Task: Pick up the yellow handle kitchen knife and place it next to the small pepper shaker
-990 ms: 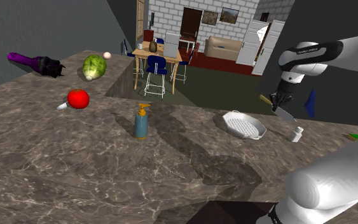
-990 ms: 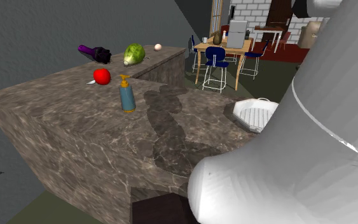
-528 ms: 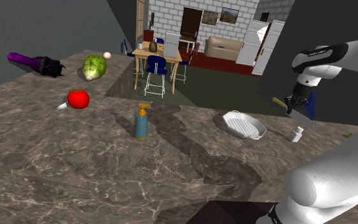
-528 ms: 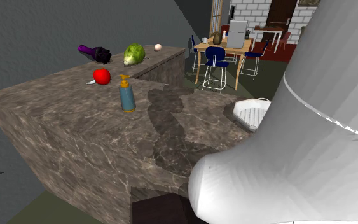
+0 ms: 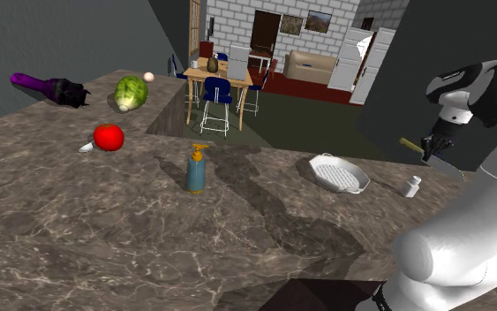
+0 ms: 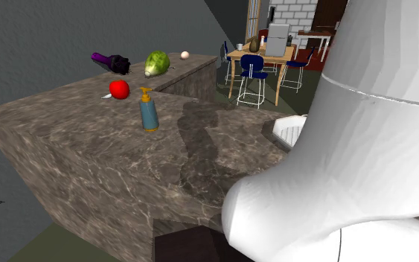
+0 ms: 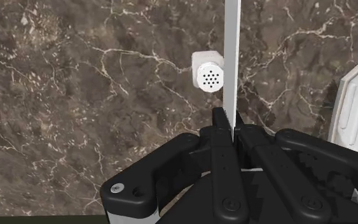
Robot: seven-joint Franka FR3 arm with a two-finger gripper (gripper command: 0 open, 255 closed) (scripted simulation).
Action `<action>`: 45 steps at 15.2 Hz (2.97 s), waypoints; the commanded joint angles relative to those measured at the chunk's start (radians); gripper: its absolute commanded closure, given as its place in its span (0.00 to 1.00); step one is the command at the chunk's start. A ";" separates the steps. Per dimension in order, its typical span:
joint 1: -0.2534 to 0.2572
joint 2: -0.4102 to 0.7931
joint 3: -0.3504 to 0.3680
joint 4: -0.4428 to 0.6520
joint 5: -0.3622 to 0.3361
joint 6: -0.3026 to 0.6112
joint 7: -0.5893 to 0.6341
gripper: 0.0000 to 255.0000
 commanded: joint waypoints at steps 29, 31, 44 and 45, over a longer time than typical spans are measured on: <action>-0.253 0.410 -0.028 0.196 0.281 0.113 -0.355 1.00; -0.255 0.420 -0.023 0.182 0.289 0.135 -0.359 1.00; -0.268 0.467 -0.001 0.135 0.326 0.220 -0.381 1.00; -0.268 0.467 -0.001 0.135 0.326 0.220 -0.381 1.00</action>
